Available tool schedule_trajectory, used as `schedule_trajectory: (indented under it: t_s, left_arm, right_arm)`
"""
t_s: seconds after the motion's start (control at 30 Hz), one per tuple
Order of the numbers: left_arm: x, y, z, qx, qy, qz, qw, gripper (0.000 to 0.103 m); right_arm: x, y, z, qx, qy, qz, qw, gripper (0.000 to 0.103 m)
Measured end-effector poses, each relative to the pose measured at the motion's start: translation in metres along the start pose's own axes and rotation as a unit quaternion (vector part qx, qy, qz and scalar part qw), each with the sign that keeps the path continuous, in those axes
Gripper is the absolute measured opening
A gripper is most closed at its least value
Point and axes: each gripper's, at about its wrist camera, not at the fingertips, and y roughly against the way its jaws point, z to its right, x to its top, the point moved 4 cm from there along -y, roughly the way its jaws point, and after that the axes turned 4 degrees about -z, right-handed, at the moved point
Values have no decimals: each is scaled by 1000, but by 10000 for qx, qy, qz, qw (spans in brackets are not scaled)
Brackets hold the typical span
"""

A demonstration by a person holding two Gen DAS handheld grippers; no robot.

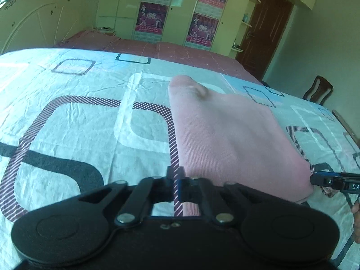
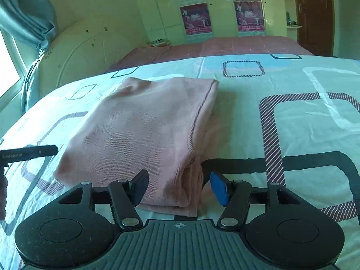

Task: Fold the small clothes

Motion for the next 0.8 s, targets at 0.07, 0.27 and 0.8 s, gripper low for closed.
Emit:
schedule_trajectory:
  t_s: [0.07,0.27,0.8]
  left_arm:
    - [2,0,-2,-45,73,34,10000,0]
    - [19,0,16,-57,-59,547,9985,102]
    - [43,-108,5,-1284,619,-1065,9840,81]
  right_arm:
    - [5,2,7,61,-153,26,9999,60]
    - [17,-1,27,306,-575,65,9979,60]
    - [46,-78,101,2253,-2068,-877,9480,60]
